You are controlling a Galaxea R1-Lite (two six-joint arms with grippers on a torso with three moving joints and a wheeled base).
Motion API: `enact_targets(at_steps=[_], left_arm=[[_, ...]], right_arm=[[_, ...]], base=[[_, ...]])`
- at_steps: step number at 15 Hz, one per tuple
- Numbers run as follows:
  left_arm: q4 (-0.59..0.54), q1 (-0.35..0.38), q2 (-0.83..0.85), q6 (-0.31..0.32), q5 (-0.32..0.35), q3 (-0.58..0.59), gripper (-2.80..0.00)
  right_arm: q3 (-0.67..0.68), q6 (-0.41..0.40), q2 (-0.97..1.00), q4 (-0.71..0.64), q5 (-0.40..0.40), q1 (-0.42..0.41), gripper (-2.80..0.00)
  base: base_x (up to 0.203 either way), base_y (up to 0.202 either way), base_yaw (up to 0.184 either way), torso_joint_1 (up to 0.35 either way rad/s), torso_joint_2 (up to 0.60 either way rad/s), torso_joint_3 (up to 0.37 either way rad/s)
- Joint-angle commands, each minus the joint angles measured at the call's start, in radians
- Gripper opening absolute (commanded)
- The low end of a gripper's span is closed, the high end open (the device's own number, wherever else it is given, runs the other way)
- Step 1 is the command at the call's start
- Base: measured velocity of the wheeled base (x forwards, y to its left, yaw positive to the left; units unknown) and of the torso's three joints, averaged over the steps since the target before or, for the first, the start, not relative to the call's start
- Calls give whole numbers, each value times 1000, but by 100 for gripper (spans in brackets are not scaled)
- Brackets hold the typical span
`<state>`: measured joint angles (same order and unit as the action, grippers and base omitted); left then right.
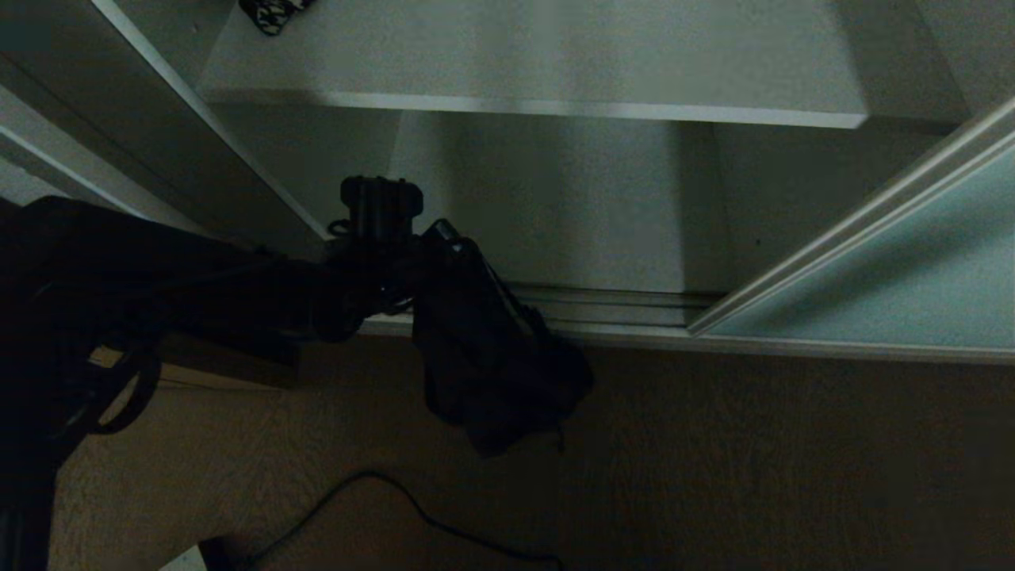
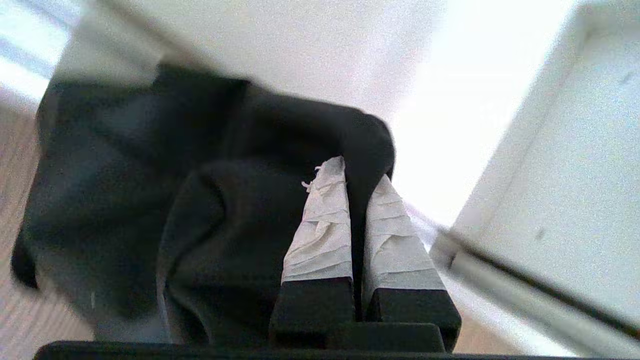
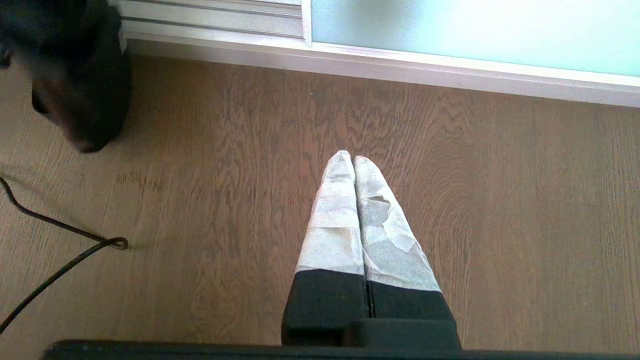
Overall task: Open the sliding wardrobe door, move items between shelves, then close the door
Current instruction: Place the bag on the lower shelf
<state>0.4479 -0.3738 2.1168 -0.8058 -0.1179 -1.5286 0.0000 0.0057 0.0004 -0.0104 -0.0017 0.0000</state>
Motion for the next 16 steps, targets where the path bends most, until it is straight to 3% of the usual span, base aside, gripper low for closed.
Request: enact_targets(at_steps=[1,8,11,13,16], left_arm=[[1,13,49,0,0,-77,-280],[14,59,269,39,-14,-399,-280],[186,80,262,122,-20,-404,-280],[266,108,262,189,-59,-404,-280],[408,165,280,246,-61,-404,-280]], right_arm=[[0,0,1,0,0,0,-280],[0,0,1,0,0,0,-280],[0,0,0,0,0,0,-280],[0,0,0,0,0,0,-280],[0,0,0,0,0,0,-280]], base=[[0,0,0,0,0,0],[0,0,0,0,0,0],[0,0,0,0,0,0],[0,0,0,0,0,0],[0,0,0,0,0,0]])
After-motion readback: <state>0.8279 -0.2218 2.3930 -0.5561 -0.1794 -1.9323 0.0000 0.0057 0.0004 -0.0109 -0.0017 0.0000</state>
